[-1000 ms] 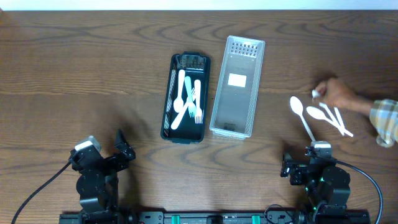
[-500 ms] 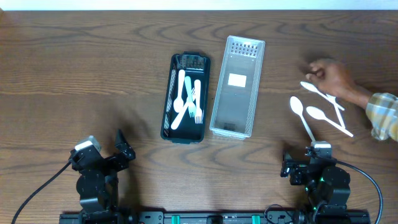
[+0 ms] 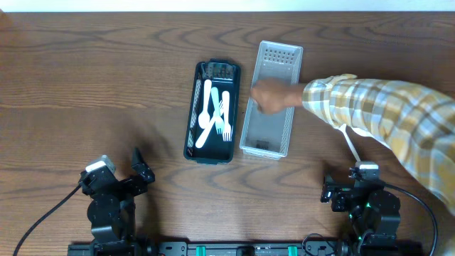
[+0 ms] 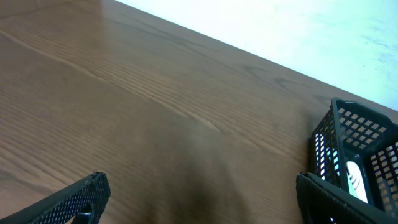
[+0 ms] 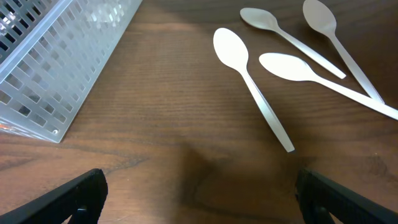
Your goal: Pack container
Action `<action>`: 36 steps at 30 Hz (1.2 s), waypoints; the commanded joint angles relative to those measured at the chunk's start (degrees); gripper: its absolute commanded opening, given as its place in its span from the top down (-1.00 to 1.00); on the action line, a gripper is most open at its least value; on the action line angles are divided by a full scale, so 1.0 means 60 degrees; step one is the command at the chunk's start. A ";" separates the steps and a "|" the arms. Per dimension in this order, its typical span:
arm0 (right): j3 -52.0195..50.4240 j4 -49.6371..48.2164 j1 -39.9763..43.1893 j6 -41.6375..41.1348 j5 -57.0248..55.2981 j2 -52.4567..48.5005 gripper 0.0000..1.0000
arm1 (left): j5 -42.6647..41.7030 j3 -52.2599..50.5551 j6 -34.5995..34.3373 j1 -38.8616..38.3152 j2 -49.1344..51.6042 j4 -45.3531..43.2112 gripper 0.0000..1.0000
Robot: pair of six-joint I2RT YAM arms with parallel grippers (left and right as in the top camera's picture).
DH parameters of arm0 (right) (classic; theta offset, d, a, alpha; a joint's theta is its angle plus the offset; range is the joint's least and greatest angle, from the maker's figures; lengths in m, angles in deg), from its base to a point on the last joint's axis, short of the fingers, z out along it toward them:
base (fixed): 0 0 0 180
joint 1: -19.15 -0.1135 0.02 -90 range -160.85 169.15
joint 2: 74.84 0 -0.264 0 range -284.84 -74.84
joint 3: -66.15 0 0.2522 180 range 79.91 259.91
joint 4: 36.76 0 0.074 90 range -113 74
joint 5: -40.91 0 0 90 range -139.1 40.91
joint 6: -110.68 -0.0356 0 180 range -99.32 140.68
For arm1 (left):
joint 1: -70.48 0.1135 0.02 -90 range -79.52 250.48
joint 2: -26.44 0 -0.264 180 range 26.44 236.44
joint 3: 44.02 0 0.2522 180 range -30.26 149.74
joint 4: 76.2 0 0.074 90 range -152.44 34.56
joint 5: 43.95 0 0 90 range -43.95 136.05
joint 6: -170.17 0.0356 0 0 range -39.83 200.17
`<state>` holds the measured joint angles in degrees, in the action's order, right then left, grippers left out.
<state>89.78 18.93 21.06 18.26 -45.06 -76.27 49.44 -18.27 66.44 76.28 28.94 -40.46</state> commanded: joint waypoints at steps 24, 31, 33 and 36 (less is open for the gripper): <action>-0.0109 -0.0022 -0.0080 -0.0124 -0.0029 0.0069 -0.99 | 0.0011 -0.0018 -0.0091 0.0040 -0.0087 -0.0076 -0.96; -0.0109 -0.0022 -0.0080 -0.0124 -0.0029 0.0069 -0.98 | 0.0011 -0.0018 -0.0091 0.0040 -0.0087 -0.0076 -0.96; -0.0109 -0.0022 -0.0080 -0.0124 -0.0029 0.0069 -0.99 | 0.0011 -0.0018 -0.0091 0.0040 -0.0087 -0.0076 -0.96; -0.0102 0.0029 -0.0080 -0.0124 -0.0131 0.0157 -0.98 | -0.0488 -0.1960 -0.0729 0.0040 -0.0408 -0.2976 -0.96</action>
